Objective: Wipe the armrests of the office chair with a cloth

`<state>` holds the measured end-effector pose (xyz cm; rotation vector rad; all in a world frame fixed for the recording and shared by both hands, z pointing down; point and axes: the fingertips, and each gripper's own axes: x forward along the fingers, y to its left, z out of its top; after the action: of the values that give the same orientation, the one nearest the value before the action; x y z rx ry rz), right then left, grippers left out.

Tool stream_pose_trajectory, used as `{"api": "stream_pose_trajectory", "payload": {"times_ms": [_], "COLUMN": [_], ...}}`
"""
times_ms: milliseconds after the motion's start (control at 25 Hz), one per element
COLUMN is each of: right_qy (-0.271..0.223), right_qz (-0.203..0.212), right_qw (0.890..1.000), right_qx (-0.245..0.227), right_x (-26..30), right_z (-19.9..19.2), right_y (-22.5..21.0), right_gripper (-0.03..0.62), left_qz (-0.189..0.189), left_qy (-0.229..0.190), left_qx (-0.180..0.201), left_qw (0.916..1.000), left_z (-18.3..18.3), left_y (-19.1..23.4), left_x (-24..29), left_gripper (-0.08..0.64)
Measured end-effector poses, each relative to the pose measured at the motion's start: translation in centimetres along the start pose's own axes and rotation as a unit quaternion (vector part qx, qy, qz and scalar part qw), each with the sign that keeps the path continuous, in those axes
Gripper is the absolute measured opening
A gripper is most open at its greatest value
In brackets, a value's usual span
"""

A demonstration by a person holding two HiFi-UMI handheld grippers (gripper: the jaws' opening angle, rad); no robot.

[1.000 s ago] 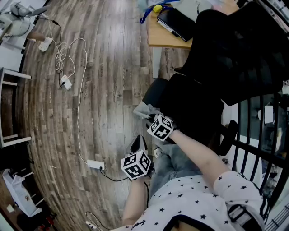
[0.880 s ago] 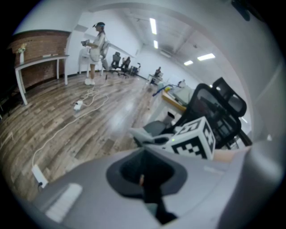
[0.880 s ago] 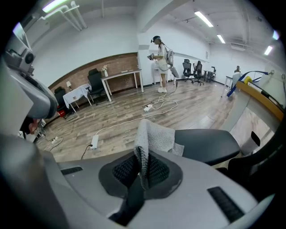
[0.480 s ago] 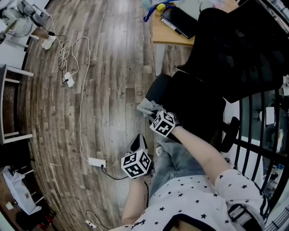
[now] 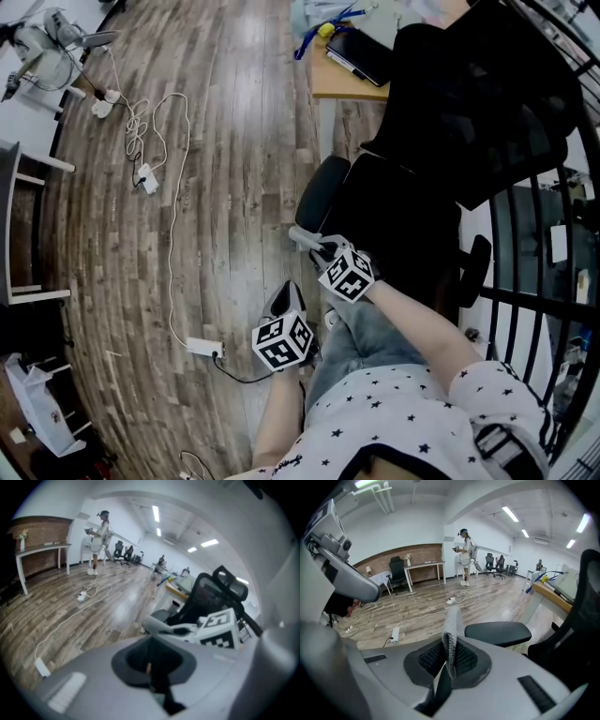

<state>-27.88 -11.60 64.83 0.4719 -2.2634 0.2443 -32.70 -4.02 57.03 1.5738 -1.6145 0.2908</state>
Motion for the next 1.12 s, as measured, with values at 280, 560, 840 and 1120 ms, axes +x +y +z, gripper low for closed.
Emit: {"api": "stream_pose_trajectory", "payload": {"times_ms": [280,560,840,1120], "right_qy": [-0.043,-0.080,-0.112,-0.151], "right_qz": [-0.025,-0.041,-0.055,-0.067], "right_qw": [0.999,0.996,0.991,0.985], "right_qx": [0.016,0.027,0.042,0.050], "right_x": [-5.7,-11.2,-16.1,-19.6], "right_z": [0.8,1.0,1.1,1.2], "right_y": [2.4,4.6,6.1,7.4], "right_gripper": [0.026,0.026,0.026,0.026], "left_qz": [-0.013,-0.014,-0.024,-0.037], "left_qy": [-0.018,-0.035,-0.041,-0.058], "left_qx": [0.010,0.007,0.022,0.036], "left_qw": [0.9997,0.9993,0.9986,0.9969], "left_z": [-0.5,-1.1,-1.7,-1.5], "left_y": [-1.1,-1.9,-3.6,-5.2], "left_x": [-2.6,-4.8,-6.7,-8.4], "left_gripper": [0.008,0.008,0.008,0.008]}}
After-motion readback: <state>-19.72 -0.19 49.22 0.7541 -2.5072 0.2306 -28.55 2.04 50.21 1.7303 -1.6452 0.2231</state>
